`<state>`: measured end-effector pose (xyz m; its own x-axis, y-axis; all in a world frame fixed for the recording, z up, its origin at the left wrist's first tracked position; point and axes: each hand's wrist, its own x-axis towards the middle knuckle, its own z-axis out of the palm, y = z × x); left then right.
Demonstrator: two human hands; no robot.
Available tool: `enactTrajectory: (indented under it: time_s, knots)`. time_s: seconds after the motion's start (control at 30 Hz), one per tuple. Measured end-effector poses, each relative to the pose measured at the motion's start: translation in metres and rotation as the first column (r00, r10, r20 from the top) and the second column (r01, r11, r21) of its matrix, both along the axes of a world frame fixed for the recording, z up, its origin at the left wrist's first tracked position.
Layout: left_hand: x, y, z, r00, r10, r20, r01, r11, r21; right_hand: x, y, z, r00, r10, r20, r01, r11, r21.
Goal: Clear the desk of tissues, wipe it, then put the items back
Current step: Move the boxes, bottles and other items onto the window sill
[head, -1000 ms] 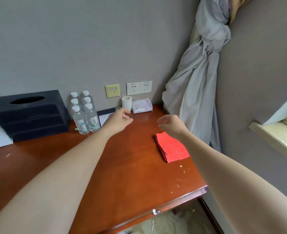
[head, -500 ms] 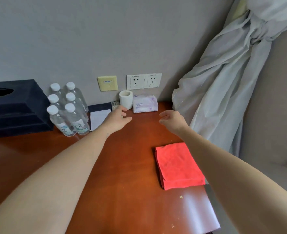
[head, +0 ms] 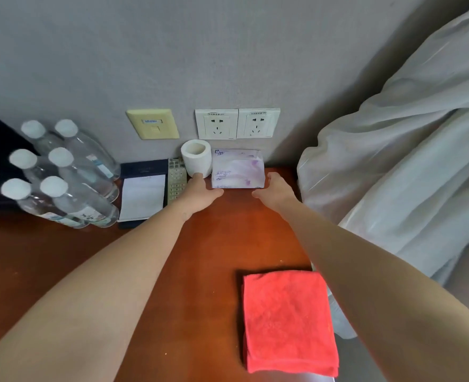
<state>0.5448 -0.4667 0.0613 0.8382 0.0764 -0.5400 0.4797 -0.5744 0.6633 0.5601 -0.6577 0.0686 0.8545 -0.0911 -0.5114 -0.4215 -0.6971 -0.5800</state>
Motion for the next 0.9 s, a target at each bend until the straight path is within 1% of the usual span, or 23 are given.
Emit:
enactTrajectory:
  time_s: [0.13, 0.23, 0.3, 0.4, 0.57, 0.73, 0.8, 0.9]
  knots:
    - [0.012, -0.006, -0.015, 1.000, 0.025, -0.005, -0.026, 0.996, -0.084, 0.020, 0.005, -0.019, 0.999, -0.010, -0.052, 0.012, 0.999, 0.045]
    - [0.014, -0.011, -0.016, 1.000, 0.024, 0.009, -0.023, 0.991, -0.130, 0.023, 0.006, -0.026, 0.998, -0.029, -0.055, 0.032, 0.998, 0.047]
    - [0.013, -0.013, -0.012, 1.000, 0.025, -0.001, -0.024, 0.991, -0.129, 0.021, 0.003, -0.028, 0.998, -0.041, -0.048, 0.043, 0.998, 0.044]
    - [0.005, -0.015, -0.004, 1.000, -0.029, -0.011, 0.027, 0.992, -0.127, 0.013, -0.006, -0.024, 0.997, -0.066, -0.037, 0.068, 0.996, 0.065]
    - [-0.023, -0.020, 0.022, 0.998, -0.047, 0.043, 0.053, 0.988, -0.144, -0.017, -0.018, -0.001, 0.986, -0.164, -0.022, 0.166, 0.974, 0.152]
    - [-0.060, -0.021, 0.054, 0.987, -0.064, 0.146, 0.087, 0.983, -0.160, -0.067, -0.025, 0.035, 0.970, -0.226, 0.087, 0.197, 0.946, 0.259]
    - [-0.079, -0.020, 0.066, 0.980, -0.068, 0.186, 0.098, 0.983, -0.156, -0.094, -0.028, 0.051, 0.957, -0.260, 0.131, 0.208, 0.926, 0.316]
    - [-0.110, -0.021, 0.082, 0.967, -0.085, 0.239, 0.119, 0.984, -0.135, -0.142, -0.033, 0.072, 0.927, -0.303, 0.220, 0.213, 0.911, 0.353]
